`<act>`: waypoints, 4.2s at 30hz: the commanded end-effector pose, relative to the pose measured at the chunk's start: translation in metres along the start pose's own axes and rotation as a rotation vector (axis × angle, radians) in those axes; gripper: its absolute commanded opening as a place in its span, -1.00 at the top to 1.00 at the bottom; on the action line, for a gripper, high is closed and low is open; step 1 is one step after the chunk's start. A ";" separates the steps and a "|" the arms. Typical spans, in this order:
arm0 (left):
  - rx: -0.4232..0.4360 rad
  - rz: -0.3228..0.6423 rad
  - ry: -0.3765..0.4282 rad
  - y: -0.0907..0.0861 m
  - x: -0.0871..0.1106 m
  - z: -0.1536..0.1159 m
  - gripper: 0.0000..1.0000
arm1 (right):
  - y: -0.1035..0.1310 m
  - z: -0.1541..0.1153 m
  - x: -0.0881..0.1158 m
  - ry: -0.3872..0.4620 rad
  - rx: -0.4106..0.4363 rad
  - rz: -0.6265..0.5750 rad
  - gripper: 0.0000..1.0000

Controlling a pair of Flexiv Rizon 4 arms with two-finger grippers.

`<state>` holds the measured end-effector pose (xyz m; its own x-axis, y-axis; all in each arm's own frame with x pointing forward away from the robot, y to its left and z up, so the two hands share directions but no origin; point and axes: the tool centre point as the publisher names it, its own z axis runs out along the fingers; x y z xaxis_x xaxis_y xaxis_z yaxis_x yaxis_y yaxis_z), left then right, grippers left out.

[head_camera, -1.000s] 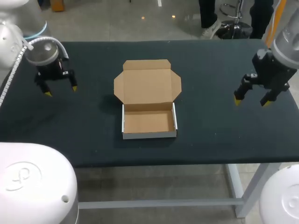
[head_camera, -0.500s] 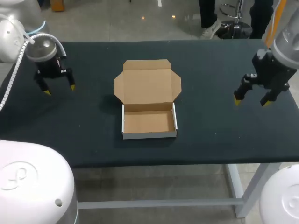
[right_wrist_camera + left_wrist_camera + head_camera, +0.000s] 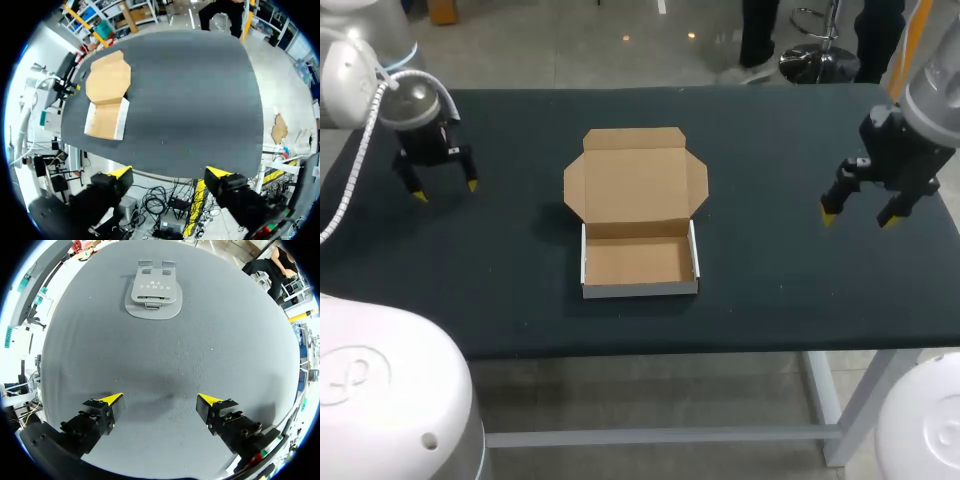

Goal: Assemble the packaging by folding the flat box into shape, placing the metal phone stand inside, and closing the box properly

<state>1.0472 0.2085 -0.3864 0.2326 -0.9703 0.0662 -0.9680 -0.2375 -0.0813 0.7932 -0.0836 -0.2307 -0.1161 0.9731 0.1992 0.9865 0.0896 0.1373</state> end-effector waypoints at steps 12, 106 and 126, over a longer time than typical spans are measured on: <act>-0.053 0.008 -0.012 -0.031 -0.005 0.014 -1.00 | 0.000 -0.002 0.000 0.000 0.005 0.000 -1.00; -0.026 -0.003 -0.045 -0.135 -0.006 0.023 -0.55 | 0.000 -0.002 0.000 0.000 0.005 0.000 -1.00; -0.025 -0.010 -0.064 -0.150 -0.008 0.031 -0.51 | 0.000 -0.002 0.000 0.000 0.005 0.000 -1.00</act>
<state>1.1836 0.2499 -0.4009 0.2464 -0.9691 0.0094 -0.9660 -0.2464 -0.0789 0.7932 -0.0835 -0.2310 -0.1161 0.9731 0.1992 0.9864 0.0895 0.1377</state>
